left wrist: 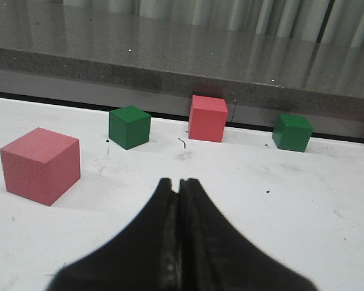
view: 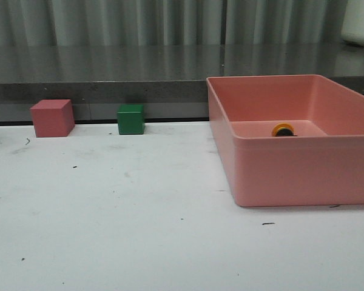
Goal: Place and stand button with both arms
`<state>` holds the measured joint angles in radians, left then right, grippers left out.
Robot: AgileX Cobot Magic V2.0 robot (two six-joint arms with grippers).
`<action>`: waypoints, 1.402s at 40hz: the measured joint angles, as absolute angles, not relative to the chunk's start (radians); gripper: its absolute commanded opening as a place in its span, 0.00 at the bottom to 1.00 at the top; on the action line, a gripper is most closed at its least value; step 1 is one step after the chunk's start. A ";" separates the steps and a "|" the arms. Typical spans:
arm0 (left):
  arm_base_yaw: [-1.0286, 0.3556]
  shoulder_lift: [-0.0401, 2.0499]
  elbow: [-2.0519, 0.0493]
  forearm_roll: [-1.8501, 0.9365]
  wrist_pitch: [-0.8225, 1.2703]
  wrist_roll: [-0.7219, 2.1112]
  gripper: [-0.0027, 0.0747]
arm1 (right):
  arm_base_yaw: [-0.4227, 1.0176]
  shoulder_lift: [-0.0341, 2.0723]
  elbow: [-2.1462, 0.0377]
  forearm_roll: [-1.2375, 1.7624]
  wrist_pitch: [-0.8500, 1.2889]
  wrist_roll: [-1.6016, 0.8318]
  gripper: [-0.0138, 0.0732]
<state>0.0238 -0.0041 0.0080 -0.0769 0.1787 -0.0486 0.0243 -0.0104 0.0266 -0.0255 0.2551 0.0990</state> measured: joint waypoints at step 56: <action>0.025 0.287 -0.319 -0.073 0.094 -0.049 0.01 | 0.024 0.294 -0.398 -0.026 0.289 0.099 0.09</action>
